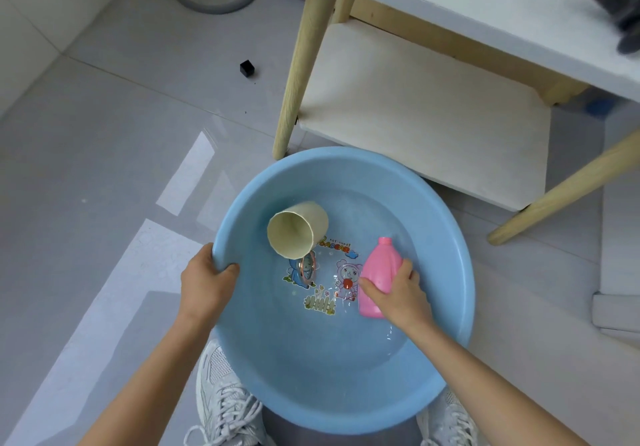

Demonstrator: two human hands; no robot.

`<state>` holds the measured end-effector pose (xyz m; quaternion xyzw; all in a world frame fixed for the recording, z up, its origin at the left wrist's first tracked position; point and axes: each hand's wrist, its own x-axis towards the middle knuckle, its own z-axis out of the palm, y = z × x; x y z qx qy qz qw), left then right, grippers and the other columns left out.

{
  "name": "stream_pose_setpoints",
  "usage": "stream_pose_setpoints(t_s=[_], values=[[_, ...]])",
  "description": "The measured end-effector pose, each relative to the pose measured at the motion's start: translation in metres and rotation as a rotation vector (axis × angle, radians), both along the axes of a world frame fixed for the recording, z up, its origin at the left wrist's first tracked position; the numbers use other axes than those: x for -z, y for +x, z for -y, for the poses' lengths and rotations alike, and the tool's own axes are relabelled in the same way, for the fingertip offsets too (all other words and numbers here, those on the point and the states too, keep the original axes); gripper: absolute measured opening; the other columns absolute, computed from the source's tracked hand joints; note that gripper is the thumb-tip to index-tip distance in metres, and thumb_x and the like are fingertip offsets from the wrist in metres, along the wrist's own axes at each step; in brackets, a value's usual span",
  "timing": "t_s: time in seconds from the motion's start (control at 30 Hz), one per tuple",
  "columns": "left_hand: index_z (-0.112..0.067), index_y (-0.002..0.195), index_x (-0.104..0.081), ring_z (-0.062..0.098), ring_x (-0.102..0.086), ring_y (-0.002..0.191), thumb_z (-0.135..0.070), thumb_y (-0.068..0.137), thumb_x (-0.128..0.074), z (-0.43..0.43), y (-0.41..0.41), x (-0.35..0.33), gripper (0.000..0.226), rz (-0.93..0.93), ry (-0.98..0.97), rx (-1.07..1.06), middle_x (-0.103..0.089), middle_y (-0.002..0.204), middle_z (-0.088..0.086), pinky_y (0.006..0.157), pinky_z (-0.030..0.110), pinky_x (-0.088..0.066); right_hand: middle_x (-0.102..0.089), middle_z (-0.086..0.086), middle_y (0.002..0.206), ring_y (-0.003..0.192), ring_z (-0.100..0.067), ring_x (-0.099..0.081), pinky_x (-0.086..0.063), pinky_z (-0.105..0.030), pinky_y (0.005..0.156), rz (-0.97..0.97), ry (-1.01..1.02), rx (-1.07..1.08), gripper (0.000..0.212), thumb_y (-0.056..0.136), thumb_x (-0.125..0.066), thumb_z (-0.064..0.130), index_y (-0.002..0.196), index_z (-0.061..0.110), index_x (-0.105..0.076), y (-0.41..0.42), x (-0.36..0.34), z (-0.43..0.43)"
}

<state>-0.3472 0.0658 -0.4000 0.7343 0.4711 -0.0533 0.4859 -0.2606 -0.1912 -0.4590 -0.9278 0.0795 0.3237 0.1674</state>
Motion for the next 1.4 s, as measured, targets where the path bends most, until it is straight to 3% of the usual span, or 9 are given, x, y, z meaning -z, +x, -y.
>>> stream_pose_setpoints(t_s=[0.1,0.23,0.37,0.53,0.7,1.4], values=[[-0.004,0.090,-0.055,0.036,-0.058,0.080,-0.024,0.064,-0.050,0.006,-0.001,-0.011,0.033,-0.019,0.061,0.046,-0.062,0.083,0.014,0.068,0.044,-0.049,-0.040,-0.014,0.133,0.115,-0.039,-0.054,-0.044,-0.042,0.089,-0.006,-0.006,0.001,0.081,0.079,-0.064,0.061,0.130,0.009,-0.028,-0.003,-0.004,0.011],[-0.001,0.084,-0.048,0.036,-0.051,0.077,-0.005,0.082,-0.055,0.011,-0.004,-0.016,0.008,-0.049,0.143,0.089,-0.054,0.075,0.011,0.062,0.037,-0.040,-0.042,-0.013,0.134,0.115,-0.039,-0.054,-0.045,-0.042,0.089,0.029,-0.001,0.003,0.080,0.080,-0.061,0.062,0.131,0.009,-0.029,-0.003,-0.008,0.017],[0.000,0.086,-0.044,0.035,-0.047,0.077,-0.003,0.084,-0.052,0.018,-0.005,-0.021,0.009,-0.045,0.223,0.153,-0.050,0.076,0.012,0.057,0.035,-0.030,-0.045,-0.013,0.132,0.116,-0.036,-0.053,-0.045,-0.041,0.085,0.036,-0.032,-0.031,0.080,0.078,-0.060,0.066,0.128,0.010,-0.030,-0.007,-0.009,0.025],[-0.005,0.098,-0.039,0.037,-0.048,0.079,-0.001,0.084,-0.050,0.023,-0.002,-0.030,0.018,-0.031,0.301,0.263,-0.051,0.078,0.012,0.062,0.036,-0.032,-0.045,-0.014,0.135,0.120,-0.034,-0.050,-0.044,-0.041,0.087,0.025,-0.052,-0.062,0.083,0.078,-0.059,0.068,0.129,0.010,-0.030,-0.010,-0.003,0.029],[-0.005,0.097,-0.037,0.036,-0.044,0.075,0.000,0.083,-0.050,0.024,-0.001,-0.035,0.019,-0.046,0.342,0.300,-0.044,0.071,0.005,0.063,0.037,-0.028,-0.045,-0.013,0.136,0.120,-0.035,-0.050,-0.045,-0.041,0.087,0.029,-0.053,-0.060,0.084,0.077,-0.059,0.069,0.129,0.010,-0.030,-0.010,0.000,0.027],[-0.001,0.089,-0.038,0.036,-0.043,0.067,0.000,0.080,-0.051,0.023,-0.001,-0.040,0.016,-0.080,0.381,0.336,-0.046,0.068,0.012,0.051,0.035,-0.024,-0.045,-0.015,0.136,0.118,-0.035,-0.053,-0.046,-0.042,0.088,0.018,-0.041,-0.017,0.083,0.077,-0.059,0.069,0.126,0.008,-0.031,-0.007,0.007,0.030]])
